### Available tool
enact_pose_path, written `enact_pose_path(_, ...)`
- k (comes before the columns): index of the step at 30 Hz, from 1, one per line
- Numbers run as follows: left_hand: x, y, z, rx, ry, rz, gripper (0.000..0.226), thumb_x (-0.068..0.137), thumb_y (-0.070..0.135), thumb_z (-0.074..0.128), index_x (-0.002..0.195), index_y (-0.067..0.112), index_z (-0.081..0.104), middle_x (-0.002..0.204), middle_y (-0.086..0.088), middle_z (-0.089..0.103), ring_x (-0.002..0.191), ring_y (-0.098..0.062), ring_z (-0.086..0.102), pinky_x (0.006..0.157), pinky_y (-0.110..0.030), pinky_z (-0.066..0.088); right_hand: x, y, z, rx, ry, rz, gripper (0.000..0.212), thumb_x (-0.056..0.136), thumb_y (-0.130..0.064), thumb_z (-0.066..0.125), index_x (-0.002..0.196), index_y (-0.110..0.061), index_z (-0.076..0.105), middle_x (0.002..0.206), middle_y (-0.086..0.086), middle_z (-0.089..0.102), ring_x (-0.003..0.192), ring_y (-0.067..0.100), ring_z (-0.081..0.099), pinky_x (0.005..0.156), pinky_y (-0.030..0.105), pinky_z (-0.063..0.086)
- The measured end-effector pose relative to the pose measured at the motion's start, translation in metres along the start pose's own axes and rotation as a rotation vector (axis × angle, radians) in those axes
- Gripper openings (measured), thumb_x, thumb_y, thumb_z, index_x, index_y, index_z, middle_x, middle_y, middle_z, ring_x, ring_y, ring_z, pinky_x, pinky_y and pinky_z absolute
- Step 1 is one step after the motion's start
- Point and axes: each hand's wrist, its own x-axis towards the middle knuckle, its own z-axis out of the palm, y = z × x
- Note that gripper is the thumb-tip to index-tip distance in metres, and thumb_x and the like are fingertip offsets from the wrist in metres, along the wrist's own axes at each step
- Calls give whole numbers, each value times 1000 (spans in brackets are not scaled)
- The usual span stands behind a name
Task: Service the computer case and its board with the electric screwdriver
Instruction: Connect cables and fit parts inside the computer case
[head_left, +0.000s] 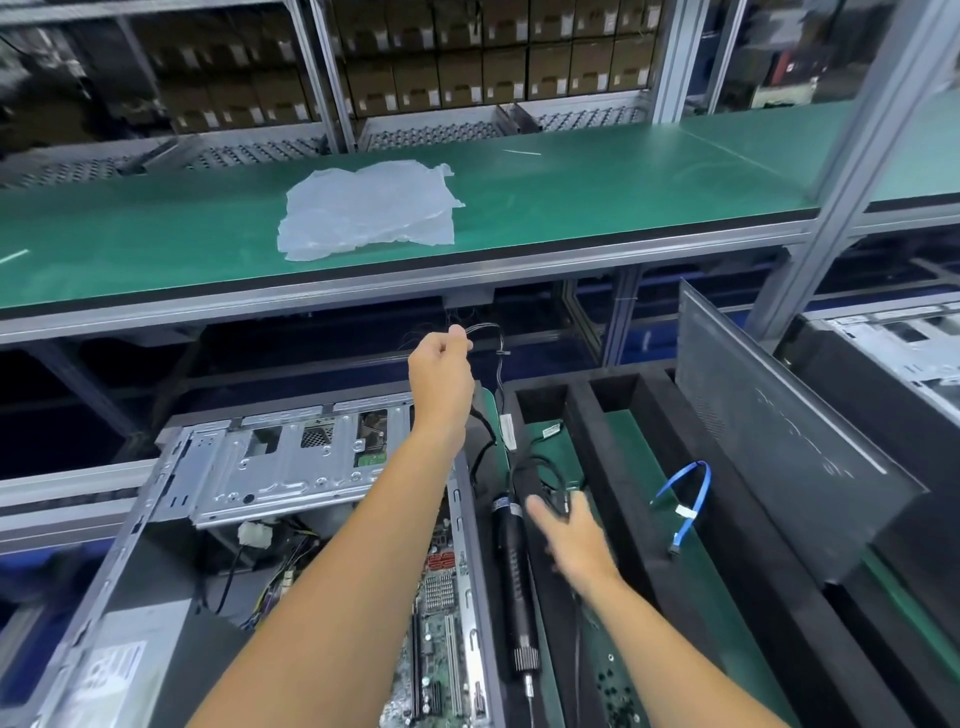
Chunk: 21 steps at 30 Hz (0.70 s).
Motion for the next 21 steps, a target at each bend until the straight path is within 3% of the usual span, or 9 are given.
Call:
enact_pose_path(3,-3,-2,3,-2,-19,-4,28,99,31,45,78,16,56,54,6,38,48,-10,33,51,-25,32,-5,0,18,-204,-176,18,43,79,-51,78,90,-19,51,97,-2,63,81,11,58,61,21,39)
enact_pose_path(6,-4,-2,5,-1,-37,-6,28,99,30,45,78,15,56,52,7,38,46,-8,32,50,-25,31,-1,4,28,-270,-162,41,49,74,-48,84,85,-15,48,100,5,62,87,19,56,69,28,42)
enact_pose_path(12,-6,-5,2,-8,-58,-13,28,99,29,45,78,14,55,50,8,38,45,-8,32,51,-27,34,3,1,17,-126,-254,71,48,70,-20,91,100,-7,56,88,5,63,80,18,60,79,34,52)
enact_pose_path(17,-7,-7,2,5,-58,-21,28,99,30,45,79,15,56,47,10,38,43,-6,33,52,-27,36,4,6,13,46,-229,149,42,77,-8,84,107,-6,55,97,7,66,79,15,63,62,27,56)
enact_pose_path(19,-7,-7,1,-2,-57,-26,28,100,29,44,79,14,56,45,12,37,41,-5,33,51,-25,35,4,6,14,38,-186,174,42,83,-6,78,117,-6,53,108,7,61,85,16,60,72,30,55)
enact_pose_path(21,-7,-8,1,0,-62,-32,28,100,30,44,80,14,56,45,11,37,42,-6,33,54,-27,38,3,6,15,-41,-173,154,64,89,-9,70,143,-9,37,123,6,56,106,21,57,97,35,48)
